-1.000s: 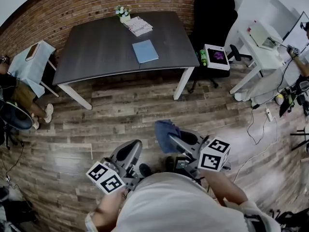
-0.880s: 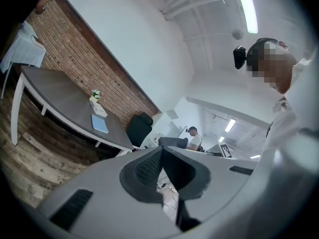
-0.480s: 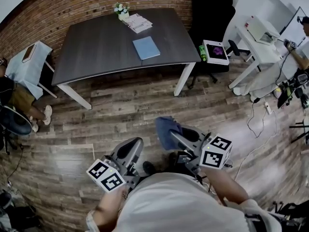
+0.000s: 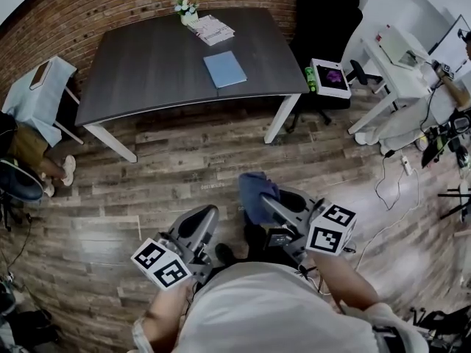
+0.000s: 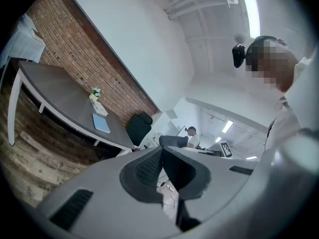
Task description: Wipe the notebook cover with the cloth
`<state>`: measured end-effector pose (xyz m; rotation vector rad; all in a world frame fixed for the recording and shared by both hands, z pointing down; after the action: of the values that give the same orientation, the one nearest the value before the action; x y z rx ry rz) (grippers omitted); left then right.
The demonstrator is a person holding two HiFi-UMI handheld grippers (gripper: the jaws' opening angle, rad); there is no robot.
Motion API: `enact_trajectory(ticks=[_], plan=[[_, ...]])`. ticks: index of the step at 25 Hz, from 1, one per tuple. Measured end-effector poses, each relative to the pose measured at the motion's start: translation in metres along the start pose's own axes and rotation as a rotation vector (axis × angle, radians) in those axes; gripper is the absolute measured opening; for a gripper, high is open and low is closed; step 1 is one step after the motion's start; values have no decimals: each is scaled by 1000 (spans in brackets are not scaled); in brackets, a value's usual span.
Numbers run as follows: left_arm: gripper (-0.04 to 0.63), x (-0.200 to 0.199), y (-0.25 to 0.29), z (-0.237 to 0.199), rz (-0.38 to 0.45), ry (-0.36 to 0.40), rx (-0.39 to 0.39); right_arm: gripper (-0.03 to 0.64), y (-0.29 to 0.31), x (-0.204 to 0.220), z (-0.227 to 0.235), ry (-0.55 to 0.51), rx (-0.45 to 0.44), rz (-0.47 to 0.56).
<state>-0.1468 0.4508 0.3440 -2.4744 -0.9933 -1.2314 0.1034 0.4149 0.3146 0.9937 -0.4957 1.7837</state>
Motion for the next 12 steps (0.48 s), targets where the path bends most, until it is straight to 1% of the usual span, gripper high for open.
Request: enact_trajectory(ticks=[7, 12], plan=[[8, -15, 29, -13, 14, -7, -42, 84, 19, -25, 36, 5, -37, -18], [8, -25, 70, -23, 9, -6, -64, 83, 26, -51, 74, 1, -57, -25]])
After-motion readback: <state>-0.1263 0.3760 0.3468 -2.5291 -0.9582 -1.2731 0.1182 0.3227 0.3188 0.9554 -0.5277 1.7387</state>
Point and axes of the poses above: the fingertips, and each gripper's own axes: y forward along the fingers, z to its right, x out of its underside, the point moved 9 cm from there along -y, backward along the fingers, and after that the axes turned 11 degrees about -x, right-handed, at the moved point
